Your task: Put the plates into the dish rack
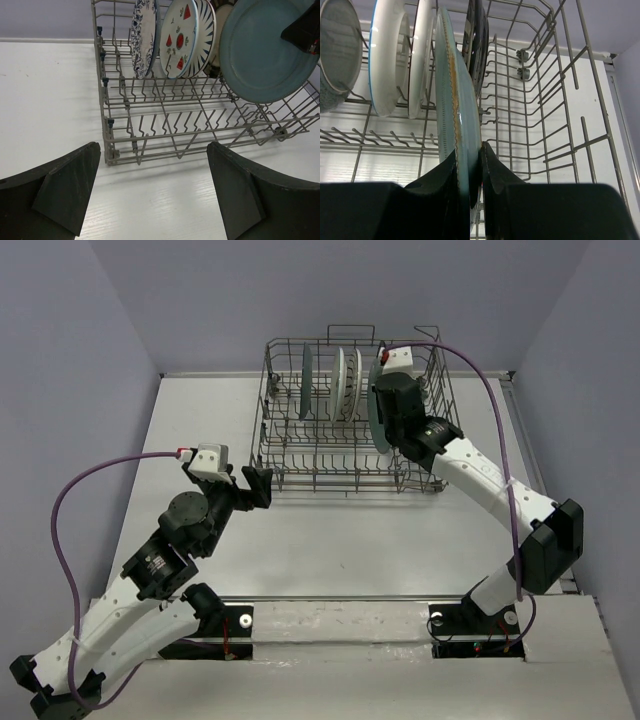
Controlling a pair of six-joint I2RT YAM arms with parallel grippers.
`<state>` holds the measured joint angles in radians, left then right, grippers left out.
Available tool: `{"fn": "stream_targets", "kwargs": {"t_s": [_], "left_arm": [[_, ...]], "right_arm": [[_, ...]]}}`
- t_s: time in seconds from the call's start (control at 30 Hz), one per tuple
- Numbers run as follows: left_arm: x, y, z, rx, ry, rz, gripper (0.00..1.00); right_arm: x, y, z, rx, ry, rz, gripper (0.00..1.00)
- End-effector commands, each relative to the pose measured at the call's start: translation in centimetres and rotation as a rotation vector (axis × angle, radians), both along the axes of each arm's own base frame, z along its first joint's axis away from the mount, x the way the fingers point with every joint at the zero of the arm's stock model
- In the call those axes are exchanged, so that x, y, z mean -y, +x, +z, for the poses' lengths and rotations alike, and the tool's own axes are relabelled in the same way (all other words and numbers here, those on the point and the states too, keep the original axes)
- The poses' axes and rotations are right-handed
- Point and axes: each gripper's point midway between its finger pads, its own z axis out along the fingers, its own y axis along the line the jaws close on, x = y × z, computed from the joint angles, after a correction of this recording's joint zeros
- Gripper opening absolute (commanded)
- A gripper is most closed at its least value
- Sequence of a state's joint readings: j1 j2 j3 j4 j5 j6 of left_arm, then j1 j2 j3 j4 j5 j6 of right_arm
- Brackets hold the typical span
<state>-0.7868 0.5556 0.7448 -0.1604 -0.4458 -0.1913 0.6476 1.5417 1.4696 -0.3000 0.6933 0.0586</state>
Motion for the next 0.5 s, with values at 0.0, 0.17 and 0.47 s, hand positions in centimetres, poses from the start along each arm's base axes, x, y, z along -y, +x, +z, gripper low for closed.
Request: {"fn": "stream_targets", "kwargs": {"t_s": [0.0,0.17,0.47], "left_arm": [[0.3,0.5,0.3,0.023,-0.007,-0.008,0.99],[0.2,0.4,0.3,0.025,-0.009,-0.007,0.99],[0.2,0.3,0.4,0.029,-0.015,-0.013,0.99]], "right_arm": [[-0.3,0.6,6.8,0.183,0.095,-0.041,0.07],[-1.5,0.9,5.2,0.152,0.069,-0.031,0.07],[-2.9,1.0,2.4,0.101,-0.013,-0.081,0.07]]}}
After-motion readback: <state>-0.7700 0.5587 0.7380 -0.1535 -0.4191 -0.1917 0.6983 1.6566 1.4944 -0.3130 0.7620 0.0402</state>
